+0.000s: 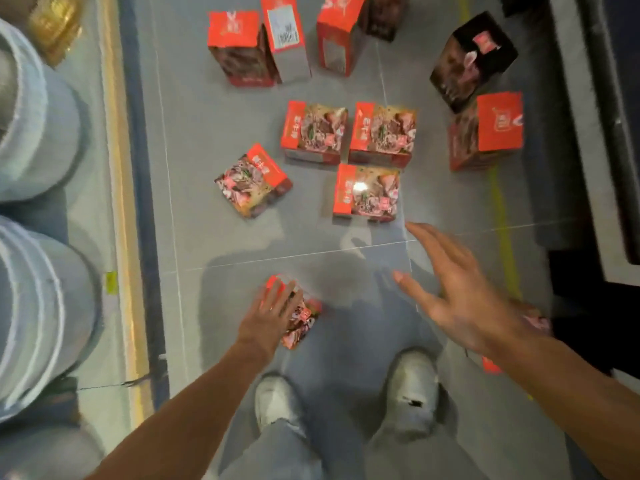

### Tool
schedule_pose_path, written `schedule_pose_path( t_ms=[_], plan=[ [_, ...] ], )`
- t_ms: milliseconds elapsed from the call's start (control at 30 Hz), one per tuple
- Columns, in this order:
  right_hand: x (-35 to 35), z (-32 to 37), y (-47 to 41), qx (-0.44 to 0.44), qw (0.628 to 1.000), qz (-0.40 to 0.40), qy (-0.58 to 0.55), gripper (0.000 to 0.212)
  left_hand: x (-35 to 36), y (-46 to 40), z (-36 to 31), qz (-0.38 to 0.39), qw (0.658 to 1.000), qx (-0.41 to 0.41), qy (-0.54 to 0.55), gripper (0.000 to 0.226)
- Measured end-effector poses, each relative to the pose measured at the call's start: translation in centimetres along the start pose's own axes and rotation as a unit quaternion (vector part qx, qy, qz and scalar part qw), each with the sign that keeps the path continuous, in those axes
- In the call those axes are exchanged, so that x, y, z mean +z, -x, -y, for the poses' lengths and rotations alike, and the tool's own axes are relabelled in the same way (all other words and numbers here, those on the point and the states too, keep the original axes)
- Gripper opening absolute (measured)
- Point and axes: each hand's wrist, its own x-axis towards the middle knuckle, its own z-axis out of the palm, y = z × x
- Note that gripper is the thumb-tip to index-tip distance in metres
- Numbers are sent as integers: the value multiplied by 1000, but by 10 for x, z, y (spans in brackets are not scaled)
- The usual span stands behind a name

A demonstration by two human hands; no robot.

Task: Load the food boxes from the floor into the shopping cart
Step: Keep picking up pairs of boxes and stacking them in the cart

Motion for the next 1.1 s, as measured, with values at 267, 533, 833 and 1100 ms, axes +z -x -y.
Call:
schedule_pose_path(
  t_ms=[267,533,833,1100],
  plan=[
    [73,-58,-20,7,1000,9,-14,78,70,-40,-16,-29,999,-1,-35,102],
    [52,-79,16,37,999,14,-3,77,27,-47,-8,-30,996,64,57,120],
    [15,-105,96,186,981,-12,-56,77,-99,-55,-65,-106,968,97,205,125],
    [64,-178,131,480,802,-172,-312,124,-146,-87,-134,-160,937,98,296,128]
  ],
)
